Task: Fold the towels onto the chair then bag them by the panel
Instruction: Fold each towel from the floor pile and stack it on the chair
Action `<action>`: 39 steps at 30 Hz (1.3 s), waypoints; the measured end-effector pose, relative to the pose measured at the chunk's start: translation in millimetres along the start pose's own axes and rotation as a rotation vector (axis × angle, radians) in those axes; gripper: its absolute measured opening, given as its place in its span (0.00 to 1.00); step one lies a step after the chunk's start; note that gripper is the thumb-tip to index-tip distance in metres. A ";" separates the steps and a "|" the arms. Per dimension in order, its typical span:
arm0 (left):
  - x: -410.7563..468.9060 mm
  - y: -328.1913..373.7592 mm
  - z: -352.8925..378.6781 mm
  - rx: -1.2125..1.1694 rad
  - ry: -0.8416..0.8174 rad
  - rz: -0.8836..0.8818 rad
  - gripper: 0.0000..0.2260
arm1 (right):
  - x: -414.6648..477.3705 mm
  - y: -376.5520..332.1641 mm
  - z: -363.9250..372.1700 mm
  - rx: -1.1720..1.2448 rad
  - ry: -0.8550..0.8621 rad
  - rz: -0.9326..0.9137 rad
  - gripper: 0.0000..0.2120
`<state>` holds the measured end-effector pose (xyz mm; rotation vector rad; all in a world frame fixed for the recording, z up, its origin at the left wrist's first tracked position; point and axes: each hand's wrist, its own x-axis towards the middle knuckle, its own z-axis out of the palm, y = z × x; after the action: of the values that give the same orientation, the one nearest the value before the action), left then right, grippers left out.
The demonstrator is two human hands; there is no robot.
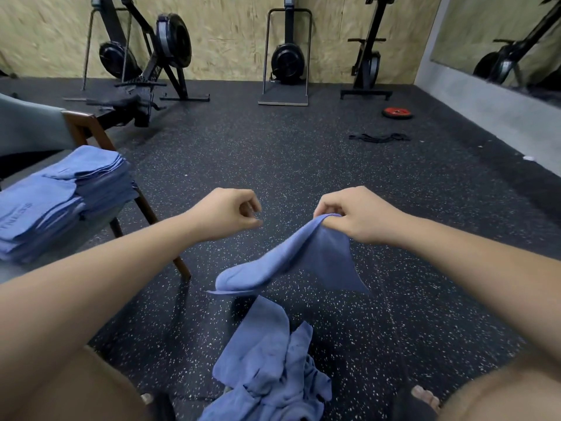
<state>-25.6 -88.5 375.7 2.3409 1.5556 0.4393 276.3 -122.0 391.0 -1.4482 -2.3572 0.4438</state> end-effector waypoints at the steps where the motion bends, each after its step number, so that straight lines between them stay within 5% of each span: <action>1: -1.6 9.0 2.7 -0.030 -0.023 0.031 0.10 | -0.3 -3.7 1.6 -0.005 -0.007 -0.021 0.08; 9: -9.9 66.0 25.2 -0.118 0.025 0.243 0.12 | 3.2 -16.4 10.0 0.086 0.056 -0.063 0.05; 17: -5.9 65.0 26.5 -0.128 0.062 0.280 0.02 | 1.2 -15.9 6.0 0.157 0.085 -0.048 0.05; 31: -1.3 40.5 0.7 -0.089 0.049 0.072 0.06 | 4.4 2.6 -2.1 0.182 0.119 0.063 0.04; 39: -7.0 58.5 9.3 -0.170 0.093 0.271 0.04 | 4.8 -18.6 8.4 0.209 0.085 -0.083 0.05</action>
<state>24.4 -117.3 390.3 2.4335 1.1869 0.7215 255.8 -126.5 392.0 -1.2457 -2.2204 0.5763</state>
